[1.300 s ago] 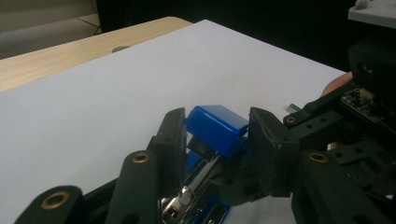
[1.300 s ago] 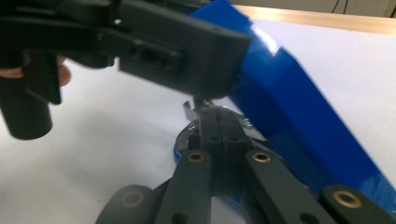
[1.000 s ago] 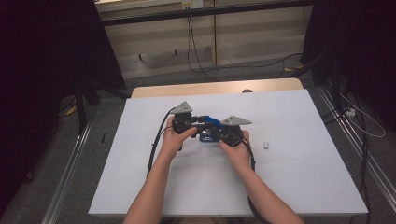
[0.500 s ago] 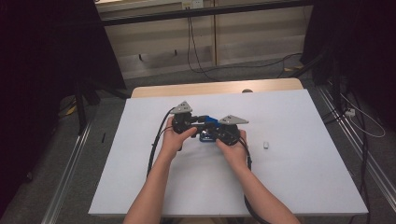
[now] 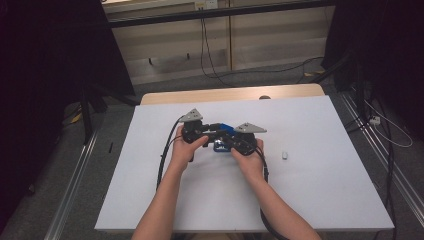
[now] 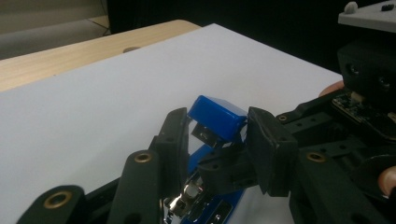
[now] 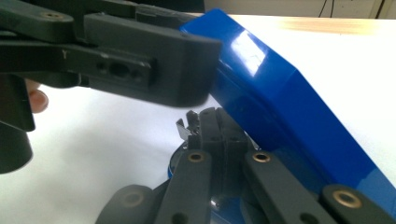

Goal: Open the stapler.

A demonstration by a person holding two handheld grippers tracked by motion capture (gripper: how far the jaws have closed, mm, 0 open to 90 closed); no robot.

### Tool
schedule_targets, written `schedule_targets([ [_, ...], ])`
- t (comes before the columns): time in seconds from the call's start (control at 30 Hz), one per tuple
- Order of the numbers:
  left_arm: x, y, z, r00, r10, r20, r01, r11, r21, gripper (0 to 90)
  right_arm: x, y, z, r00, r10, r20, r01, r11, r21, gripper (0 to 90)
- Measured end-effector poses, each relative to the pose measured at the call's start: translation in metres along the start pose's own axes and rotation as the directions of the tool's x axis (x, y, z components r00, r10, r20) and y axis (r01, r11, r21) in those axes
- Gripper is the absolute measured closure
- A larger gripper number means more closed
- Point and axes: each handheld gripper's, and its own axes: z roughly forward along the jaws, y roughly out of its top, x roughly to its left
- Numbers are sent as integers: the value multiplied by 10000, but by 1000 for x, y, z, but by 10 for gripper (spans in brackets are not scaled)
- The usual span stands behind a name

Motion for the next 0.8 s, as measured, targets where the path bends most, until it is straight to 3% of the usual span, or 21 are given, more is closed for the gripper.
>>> schedule_targets([
  [0.13, 6, -1, -9, 9999, -139, 3, 139, 9995, -290, 588, 0, 2, 0, 10000, -50, 32, 49, 10000, 67, 900],
  [0.23, 10, -2, -17, 9996, -179, -234, 171, 9991, -378, 594, 0, 0, 1, 10000, -24, -10, 24, 10000, 42, 900],
  [0.33, 13, -6, -18, 9990, 28, -440, -27, 10000, 27, 622, 1, -1, 2, 10000, -27, 1, 27, 10000, 29, 900],
  [0.4, 15, -11, -16, 9976, -196, -670, 204, 9997, 112, 686, 1, -1, 2, 10000, -30, 10, 30, 10000, 59, 900],
  [0.63, 10, -18, -4, 9976, 287, -624, -233, 9961, 855, 891, 0, -1, 1, 10000, -22, 69, 21, 10000, 64, 900],
  [0.8, 8, -20, 2, 9967, 405, -701, -315, 9917, 1248, 900, 1, -1, 1, 9999, -80, 113, 79, 9999, 69, 900],
])
